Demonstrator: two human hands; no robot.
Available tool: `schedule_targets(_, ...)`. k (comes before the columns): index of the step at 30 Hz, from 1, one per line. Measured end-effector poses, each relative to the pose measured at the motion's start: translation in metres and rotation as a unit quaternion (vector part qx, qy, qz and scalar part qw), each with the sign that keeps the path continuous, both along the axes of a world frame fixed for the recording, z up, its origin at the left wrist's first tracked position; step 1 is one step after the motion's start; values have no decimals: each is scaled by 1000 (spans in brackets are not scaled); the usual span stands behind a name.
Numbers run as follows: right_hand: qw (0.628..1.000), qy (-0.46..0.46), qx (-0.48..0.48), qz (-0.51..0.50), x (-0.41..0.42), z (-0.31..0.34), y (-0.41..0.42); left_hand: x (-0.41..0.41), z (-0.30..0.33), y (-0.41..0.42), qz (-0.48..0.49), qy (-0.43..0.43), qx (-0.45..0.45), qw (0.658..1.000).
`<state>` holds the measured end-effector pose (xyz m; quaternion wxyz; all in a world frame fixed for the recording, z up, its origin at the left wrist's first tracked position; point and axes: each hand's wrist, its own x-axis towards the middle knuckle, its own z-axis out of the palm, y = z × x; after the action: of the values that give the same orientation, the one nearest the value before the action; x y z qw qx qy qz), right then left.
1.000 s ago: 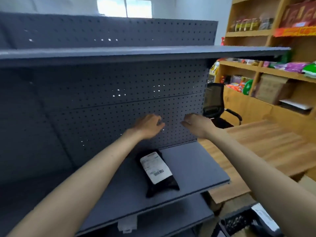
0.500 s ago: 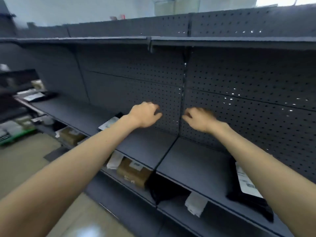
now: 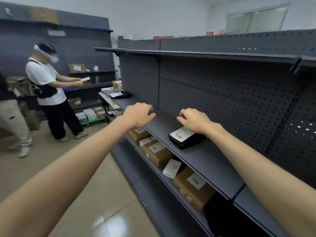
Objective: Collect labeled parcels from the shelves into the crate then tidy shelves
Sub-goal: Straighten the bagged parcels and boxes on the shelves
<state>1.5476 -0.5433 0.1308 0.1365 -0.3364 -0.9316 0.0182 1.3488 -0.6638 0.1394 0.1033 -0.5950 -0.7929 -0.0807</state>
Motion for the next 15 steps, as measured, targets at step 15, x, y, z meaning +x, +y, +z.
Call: schedule_targets(15, 995, -5, -2, 97, -284, -12, -28, -248, -20, -59, 89, -24, 8, 996)
